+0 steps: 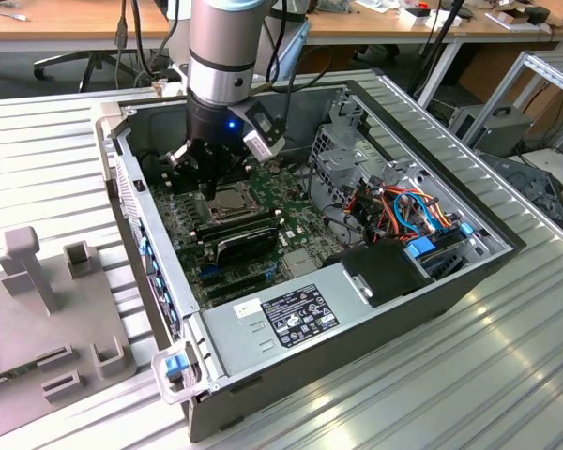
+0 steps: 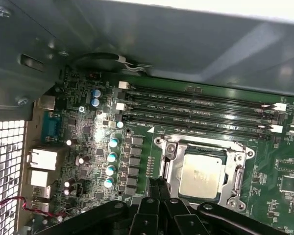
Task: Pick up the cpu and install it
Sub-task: 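Install the first cpu locking lever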
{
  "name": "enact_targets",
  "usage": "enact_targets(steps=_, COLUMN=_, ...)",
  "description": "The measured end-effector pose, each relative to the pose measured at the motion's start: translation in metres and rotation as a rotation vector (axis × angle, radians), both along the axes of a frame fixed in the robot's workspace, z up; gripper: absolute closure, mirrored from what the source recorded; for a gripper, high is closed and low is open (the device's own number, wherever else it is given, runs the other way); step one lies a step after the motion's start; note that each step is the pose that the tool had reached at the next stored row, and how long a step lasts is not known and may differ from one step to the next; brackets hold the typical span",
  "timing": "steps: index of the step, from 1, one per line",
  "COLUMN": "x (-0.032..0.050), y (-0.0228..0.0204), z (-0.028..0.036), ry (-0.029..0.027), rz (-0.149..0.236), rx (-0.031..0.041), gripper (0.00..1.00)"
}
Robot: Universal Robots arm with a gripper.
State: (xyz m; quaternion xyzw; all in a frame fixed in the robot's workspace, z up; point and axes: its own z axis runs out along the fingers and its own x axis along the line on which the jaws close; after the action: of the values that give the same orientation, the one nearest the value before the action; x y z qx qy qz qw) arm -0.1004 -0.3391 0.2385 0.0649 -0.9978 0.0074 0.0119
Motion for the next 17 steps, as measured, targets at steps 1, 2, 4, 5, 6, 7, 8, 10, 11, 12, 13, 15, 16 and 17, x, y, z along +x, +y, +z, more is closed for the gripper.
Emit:
enact_targets(steps=1, x=0.0, y=0.0, z=0.0, ry=-0.0005, rz=0.0, rx=0.0, gripper=0.89)
enact_targets(steps=2, x=-0.0097, y=0.0015, z=0.0071, ry=-0.0119, rz=-0.001, rx=-0.0001, gripper=0.89)
enact_targets(steps=4, x=-0.0128, y=0.0038, z=0.0215, ry=-0.0254, rz=-0.002, rx=0.0, gripper=0.89)
enact_targets(steps=5, x=-0.0201, y=0.0208, z=0.0214, ry=-0.0255, rz=-0.005, rx=0.0, gripper=0.89)
enact_targets(steps=6, x=-0.0205, y=0.0257, z=0.0214, ry=-0.0255, rz=-0.005, rx=0.0, gripper=0.89)
enact_targets(steps=7, x=-0.0216, y=0.0291, z=0.0214, ry=-0.0255, rz=-0.005, rx=0.0, gripper=0.89)
enact_targets(steps=8, x=-0.0225, y=0.0319, z=0.0214, ry=-0.0256, rz=-0.005, rx=0.0, gripper=0.89)
enact_targets(steps=10, x=-0.0233, y=0.0332, z=0.0215, ry=-0.0254, rz=-0.005, rx=-0.0001, gripper=0.89)
enact_targets(steps=11, x=-0.0232, y=0.0333, z=0.0214, ry=-0.0255, rz=-0.004, rx=0.0, gripper=0.89)
enact_targets(steps=12, x=-0.0232, y=0.0334, z=0.0215, ry=-0.0255, rz=-0.004, rx=-0.0001, gripper=0.89)
enact_targets(steps=13, x=-0.0232, y=0.0334, z=0.0214, ry=-0.0255, rz=-0.005, rx=0.0, gripper=0.89)
enact_targets(steps=15, x=-0.0226, y=0.0344, z=0.0213, ry=-0.0256, rz=-0.005, rx=0.0, gripper=0.89)
enact_targets(steps=16, x=-0.0223, y=0.0346, z=0.0213, ry=-0.0255, rz=-0.005, rx=-0.0001, gripper=0.89)
enact_targets(steps=17, x=-0.0221, y=0.0346, z=0.0214, ry=-0.0254, rz=-0.005, rx=-0.0001, gripper=0.89)
